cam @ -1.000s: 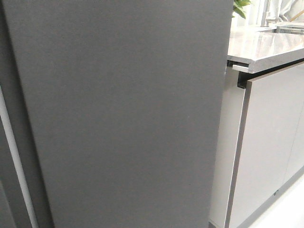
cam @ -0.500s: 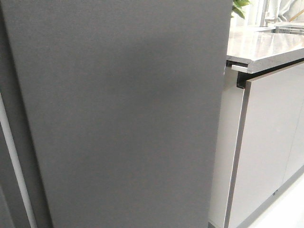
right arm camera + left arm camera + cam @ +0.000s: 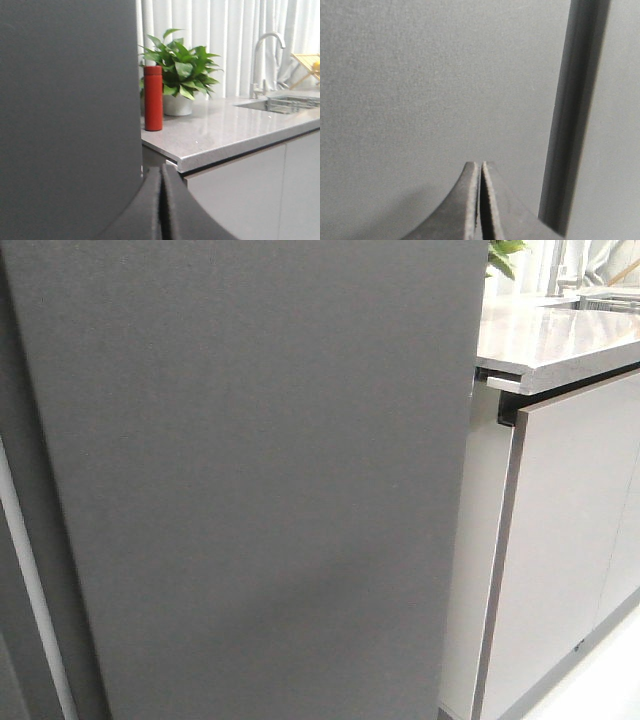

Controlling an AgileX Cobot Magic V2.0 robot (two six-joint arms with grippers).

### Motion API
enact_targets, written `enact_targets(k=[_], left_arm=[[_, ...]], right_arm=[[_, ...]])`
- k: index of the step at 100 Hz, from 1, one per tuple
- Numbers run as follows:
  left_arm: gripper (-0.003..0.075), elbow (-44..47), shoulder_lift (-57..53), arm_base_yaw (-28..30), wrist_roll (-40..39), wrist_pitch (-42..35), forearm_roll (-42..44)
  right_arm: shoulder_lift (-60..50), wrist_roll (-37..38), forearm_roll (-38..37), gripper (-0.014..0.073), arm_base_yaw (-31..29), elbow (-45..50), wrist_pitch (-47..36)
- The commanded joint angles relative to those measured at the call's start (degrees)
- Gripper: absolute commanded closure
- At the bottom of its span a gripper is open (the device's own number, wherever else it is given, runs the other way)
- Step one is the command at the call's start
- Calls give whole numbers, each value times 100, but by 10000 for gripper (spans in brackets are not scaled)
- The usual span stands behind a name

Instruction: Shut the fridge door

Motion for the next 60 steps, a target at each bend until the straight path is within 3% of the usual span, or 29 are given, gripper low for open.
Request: enact_targets(k=[1,25,60], left_arm=[[741,160,109,13,-20,-440,-9],[741,160,109,13,-20,-440,-9],[741,160,109,13,-20,-440,-9]], right_arm=[[-185,2,-71,670,-113,99,-328],[-369,2,-71,670,-123,815,-725],[-567,2,-129,670,-123,801,-450]])
